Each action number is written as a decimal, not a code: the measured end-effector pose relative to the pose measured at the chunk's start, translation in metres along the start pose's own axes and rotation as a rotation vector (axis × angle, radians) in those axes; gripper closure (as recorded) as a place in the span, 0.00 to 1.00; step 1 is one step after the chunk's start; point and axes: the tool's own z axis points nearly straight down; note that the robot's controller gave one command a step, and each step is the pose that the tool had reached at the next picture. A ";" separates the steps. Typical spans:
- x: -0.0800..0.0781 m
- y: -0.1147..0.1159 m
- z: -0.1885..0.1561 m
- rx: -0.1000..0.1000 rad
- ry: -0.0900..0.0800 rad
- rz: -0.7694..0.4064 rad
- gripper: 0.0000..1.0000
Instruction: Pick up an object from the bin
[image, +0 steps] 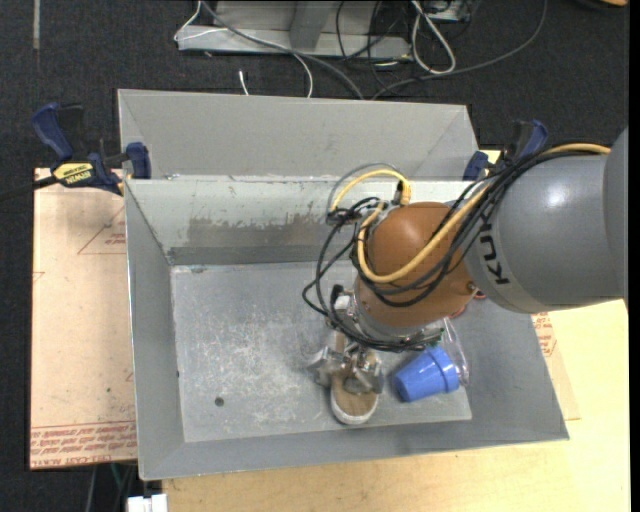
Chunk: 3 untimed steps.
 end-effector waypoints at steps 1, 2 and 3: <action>0.000 0.000 0.000 0.000 0.000 0.000 1.00; 0.000 0.003 -0.025 -0.008 0.002 0.001 1.00; -0.001 0.002 -0.052 -0.004 -0.002 0.003 1.00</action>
Offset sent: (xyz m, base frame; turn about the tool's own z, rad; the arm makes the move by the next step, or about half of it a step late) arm -0.0002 0.0002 0.0642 0.0000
